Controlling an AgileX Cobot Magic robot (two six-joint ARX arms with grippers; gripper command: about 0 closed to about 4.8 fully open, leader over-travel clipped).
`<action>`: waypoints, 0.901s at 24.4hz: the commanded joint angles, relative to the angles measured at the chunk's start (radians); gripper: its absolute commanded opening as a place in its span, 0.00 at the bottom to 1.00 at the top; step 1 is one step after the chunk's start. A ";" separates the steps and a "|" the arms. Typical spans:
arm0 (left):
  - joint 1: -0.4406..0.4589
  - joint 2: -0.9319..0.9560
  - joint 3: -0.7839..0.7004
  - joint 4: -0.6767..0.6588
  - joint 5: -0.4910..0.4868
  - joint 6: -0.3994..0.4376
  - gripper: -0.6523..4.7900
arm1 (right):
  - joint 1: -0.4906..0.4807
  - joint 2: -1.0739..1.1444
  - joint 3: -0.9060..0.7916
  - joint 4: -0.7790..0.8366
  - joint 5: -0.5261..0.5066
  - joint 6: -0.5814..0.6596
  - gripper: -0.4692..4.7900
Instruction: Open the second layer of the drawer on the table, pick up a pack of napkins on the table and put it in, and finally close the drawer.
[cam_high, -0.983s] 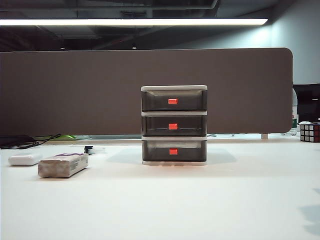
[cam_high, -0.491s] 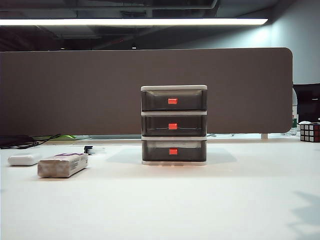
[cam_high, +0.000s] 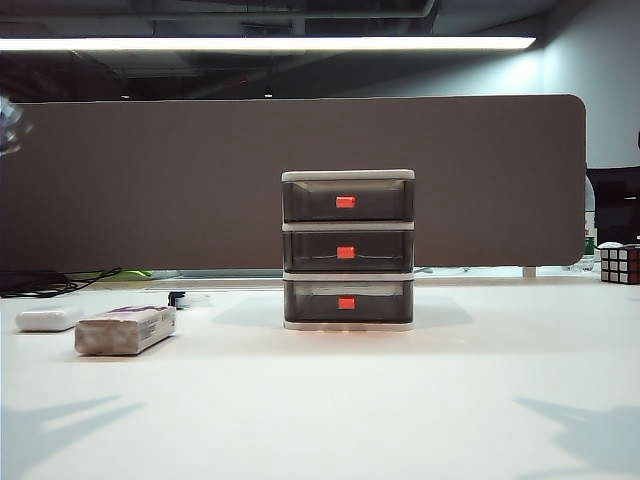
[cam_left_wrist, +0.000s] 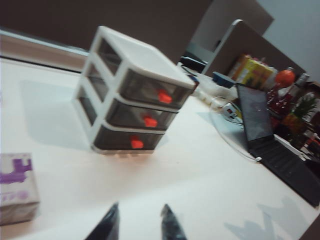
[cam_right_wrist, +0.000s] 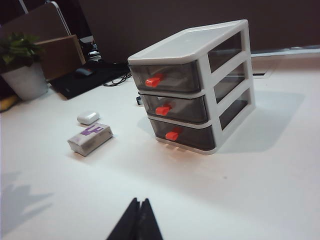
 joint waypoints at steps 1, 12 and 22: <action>-0.153 0.019 0.005 0.028 -0.177 0.056 0.29 | 0.001 -0.002 -0.006 0.019 -0.010 0.063 0.08; -0.369 0.615 0.045 0.503 -0.428 0.129 0.45 | 0.001 0.001 0.015 0.053 -0.019 0.114 0.08; -0.369 1.439 0.441 0.724 -0.135 0.180 0.46 | 0.001 0.108 0.115 0.048 0.043 0.109 0.08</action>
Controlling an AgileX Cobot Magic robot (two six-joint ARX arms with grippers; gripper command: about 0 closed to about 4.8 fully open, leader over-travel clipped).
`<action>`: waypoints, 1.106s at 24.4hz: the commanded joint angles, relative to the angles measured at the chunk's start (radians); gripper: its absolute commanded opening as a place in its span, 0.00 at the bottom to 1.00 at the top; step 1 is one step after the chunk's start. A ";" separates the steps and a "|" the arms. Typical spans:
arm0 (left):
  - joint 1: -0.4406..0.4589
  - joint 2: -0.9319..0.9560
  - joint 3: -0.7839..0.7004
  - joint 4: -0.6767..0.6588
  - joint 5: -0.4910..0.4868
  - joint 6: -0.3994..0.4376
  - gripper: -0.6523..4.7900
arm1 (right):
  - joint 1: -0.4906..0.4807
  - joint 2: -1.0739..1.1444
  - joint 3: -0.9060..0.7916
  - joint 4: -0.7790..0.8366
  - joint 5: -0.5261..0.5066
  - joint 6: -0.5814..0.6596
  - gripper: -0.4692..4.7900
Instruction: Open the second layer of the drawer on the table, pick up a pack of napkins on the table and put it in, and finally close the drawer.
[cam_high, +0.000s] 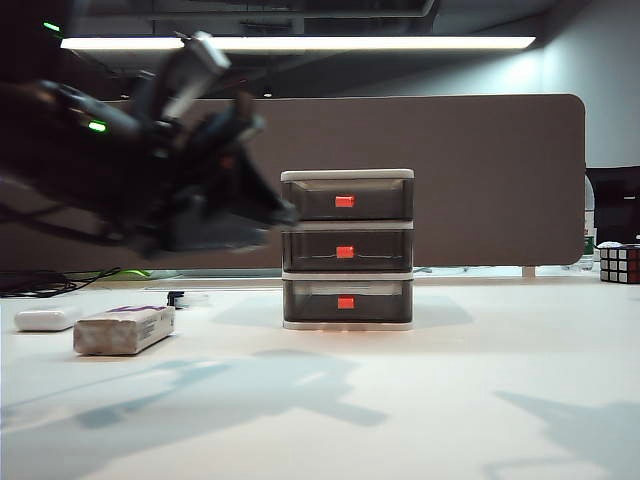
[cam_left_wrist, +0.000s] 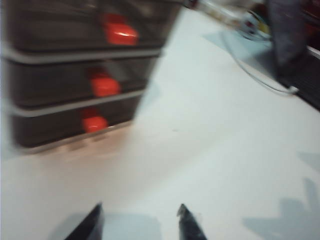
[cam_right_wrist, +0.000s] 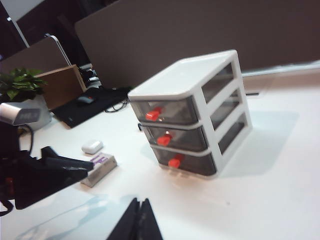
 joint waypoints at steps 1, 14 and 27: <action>0.000 0.064 0.060 0.021 0.089 0.004 0.46 | 0.001 0.066 0.035 0.016 -0.010 -0.005 0.08; -0.177 0.127 0.134 0.152 -0.537 0.169 0.46 | 0.014 0.698 0.314 0.163 -0.076 -0.104 0.08; -0.249 0.546 0.386 0.267 -0.814 -0.060 0.46 | 0.125 1.217 0.539 0.317 -0.077 -0.188 0.08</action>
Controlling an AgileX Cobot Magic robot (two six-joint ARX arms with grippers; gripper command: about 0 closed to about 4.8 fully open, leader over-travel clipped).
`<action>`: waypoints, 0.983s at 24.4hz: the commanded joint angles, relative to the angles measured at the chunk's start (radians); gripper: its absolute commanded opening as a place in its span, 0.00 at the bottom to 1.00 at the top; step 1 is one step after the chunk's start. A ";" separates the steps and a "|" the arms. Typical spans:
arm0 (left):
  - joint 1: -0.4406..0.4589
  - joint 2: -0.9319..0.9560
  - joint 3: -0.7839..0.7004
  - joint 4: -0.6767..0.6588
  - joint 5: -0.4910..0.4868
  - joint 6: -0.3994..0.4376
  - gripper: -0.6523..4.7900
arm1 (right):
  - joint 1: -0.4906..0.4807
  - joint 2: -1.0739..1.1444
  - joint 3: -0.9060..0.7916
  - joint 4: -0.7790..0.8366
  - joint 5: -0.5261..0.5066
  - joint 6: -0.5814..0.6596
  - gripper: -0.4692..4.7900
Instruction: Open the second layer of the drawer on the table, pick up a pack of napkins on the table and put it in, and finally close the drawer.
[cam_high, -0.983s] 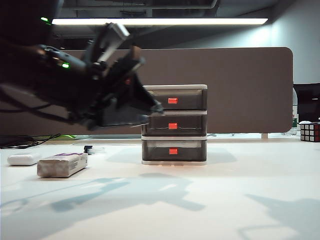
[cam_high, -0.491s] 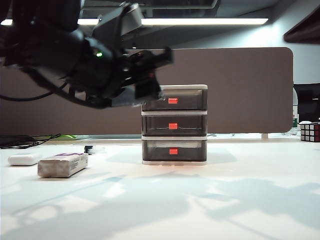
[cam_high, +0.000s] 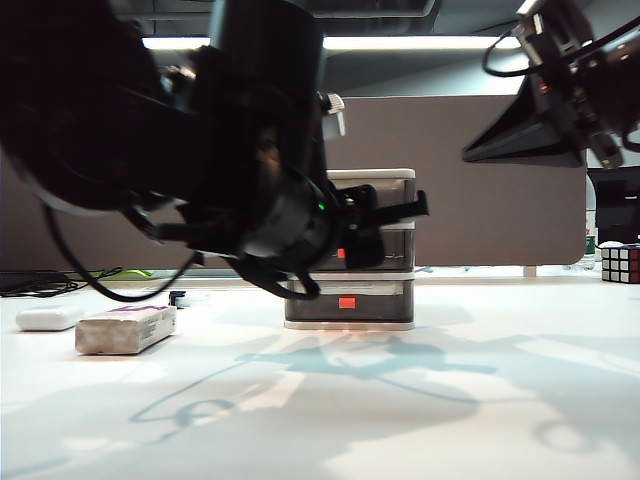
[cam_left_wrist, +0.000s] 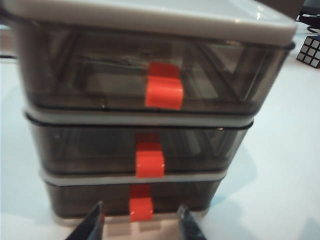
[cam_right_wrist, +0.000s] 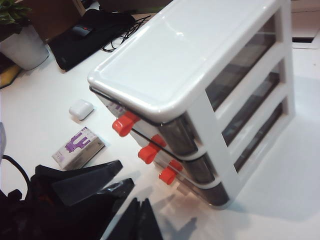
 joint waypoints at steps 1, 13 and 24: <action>-0.001 0.042 0.046 0.014 -0.009 -0.052 0.46 | 0.001 0.019 0.014 0.021 -0.005 -0.035 0.08; 0.007 0.140 0.147 0.013 -0.117 -0.063 0.46 | 0.001 0.019 0.014 0.021 -0.024 -0.102 0.08; 0.033 0.164 0.150 0.074 -0.073 -0.007 0.46 | 0.001 0.023 0.014 0.021 -0.025 -0.110 0.08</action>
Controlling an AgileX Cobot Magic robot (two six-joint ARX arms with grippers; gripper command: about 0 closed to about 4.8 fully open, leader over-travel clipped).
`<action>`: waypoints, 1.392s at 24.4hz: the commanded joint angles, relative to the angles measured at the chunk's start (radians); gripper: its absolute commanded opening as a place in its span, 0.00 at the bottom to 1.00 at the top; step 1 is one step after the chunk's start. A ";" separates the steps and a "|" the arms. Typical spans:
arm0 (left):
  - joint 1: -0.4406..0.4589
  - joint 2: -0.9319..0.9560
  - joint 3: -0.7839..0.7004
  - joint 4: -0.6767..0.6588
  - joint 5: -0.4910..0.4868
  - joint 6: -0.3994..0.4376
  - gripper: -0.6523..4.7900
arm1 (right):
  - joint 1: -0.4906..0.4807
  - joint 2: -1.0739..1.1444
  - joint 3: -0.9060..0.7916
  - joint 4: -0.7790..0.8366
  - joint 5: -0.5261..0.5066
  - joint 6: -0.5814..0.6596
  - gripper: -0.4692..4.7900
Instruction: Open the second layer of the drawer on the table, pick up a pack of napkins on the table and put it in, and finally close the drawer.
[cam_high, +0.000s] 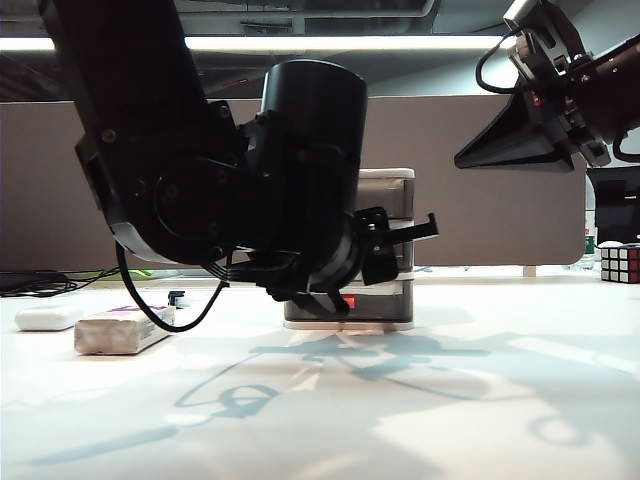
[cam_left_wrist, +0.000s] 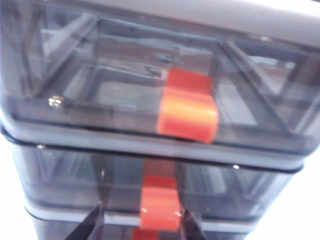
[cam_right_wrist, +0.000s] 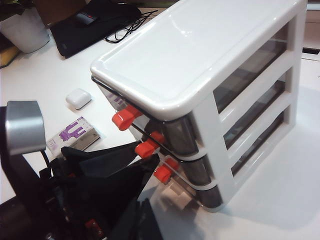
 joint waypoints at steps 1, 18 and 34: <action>0.010 0.003 0.007 0.019 0.022 0.008 0.46 | 0.001 -0.003 0.006 0.018 -0.003 -0.007 0.08; 0.016 0.028 0.049 0.063 0.042 0.062 0.46 | 0.001 -0.002 0.005 0.016 -0.003 -0.006 0.08; 0.028 0.028 0.049 0.043 0.034 0.108 0.32 | 0.008 -0.002 0.005 0.016 -0.021 -0.006 0.08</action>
